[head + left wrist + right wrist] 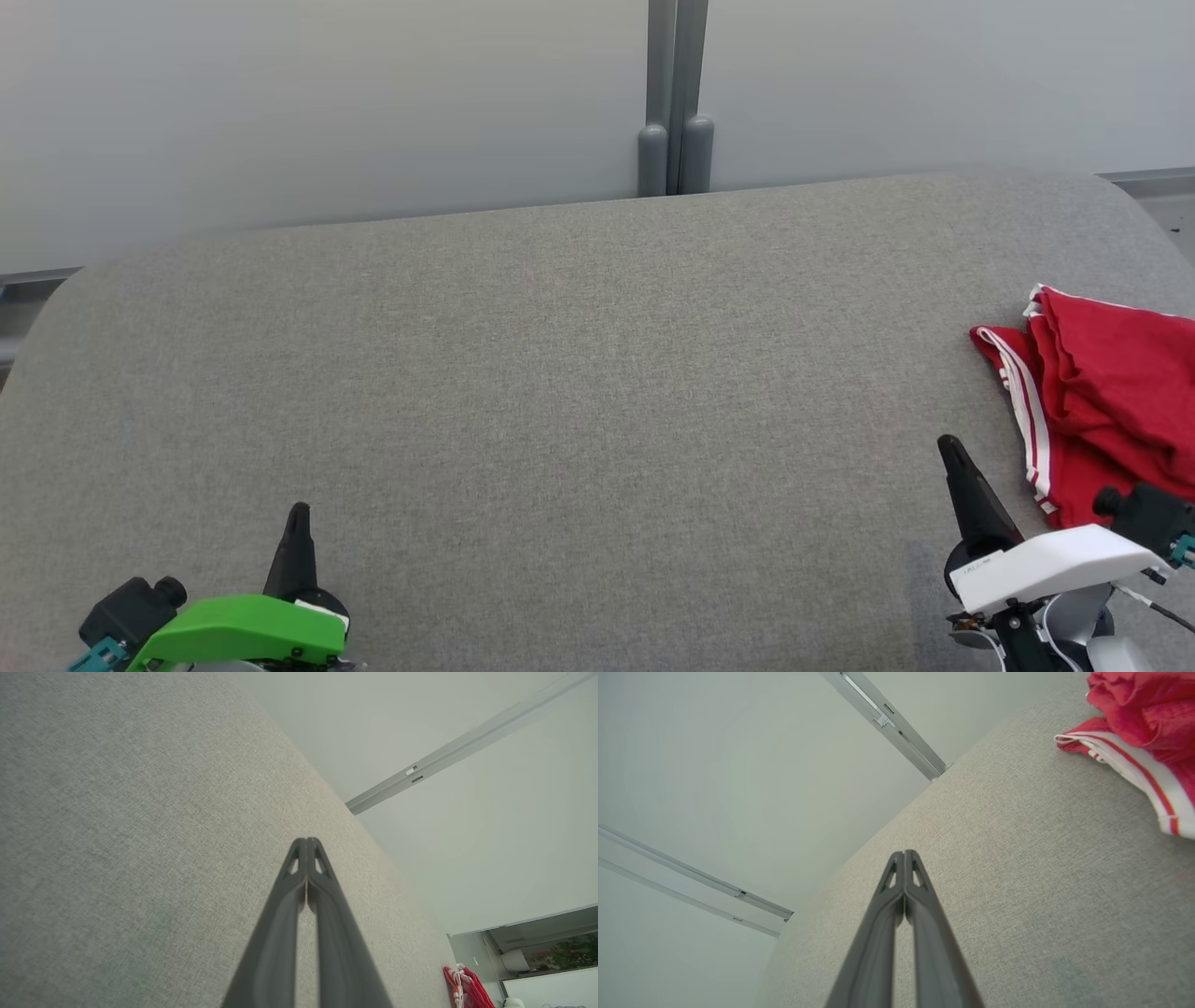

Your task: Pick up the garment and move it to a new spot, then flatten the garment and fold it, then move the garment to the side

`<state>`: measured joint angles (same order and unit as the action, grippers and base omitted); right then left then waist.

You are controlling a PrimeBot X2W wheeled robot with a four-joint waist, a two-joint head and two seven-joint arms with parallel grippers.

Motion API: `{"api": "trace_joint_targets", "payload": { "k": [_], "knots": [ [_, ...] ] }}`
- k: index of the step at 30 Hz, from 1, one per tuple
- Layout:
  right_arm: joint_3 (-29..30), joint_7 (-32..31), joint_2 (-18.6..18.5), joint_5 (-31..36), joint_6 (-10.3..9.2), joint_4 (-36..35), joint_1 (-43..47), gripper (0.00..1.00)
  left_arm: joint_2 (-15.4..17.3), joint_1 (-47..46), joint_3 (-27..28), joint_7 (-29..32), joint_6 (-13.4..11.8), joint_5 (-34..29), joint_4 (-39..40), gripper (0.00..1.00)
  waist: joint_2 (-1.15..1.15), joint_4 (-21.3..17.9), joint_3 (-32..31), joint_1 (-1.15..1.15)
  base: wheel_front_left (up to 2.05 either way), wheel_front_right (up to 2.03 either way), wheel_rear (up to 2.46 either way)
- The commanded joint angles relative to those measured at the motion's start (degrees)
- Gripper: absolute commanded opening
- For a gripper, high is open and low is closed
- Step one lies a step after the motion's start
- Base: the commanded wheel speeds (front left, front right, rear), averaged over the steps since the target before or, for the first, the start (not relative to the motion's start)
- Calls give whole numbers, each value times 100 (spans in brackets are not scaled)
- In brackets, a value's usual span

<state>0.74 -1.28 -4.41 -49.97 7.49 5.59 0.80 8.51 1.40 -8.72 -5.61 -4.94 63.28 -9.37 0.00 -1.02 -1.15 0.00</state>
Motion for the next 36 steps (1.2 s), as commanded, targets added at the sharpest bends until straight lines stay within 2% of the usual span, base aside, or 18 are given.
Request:
{"api": "trace_joint_targets", "payload": {
  "k": [1,36],
  "knots": [
    [20,-24,-50,-213,3,-16,-139,0,10,-188,97,36,75,147,57,0,0,2,2,0,0,0,0],
    [138,-229,-106,-2516,2,387,-404,0,-258,-303,762,507,708,1684,-22,0,0,46,54,0,0,0,0]
  ]
}}
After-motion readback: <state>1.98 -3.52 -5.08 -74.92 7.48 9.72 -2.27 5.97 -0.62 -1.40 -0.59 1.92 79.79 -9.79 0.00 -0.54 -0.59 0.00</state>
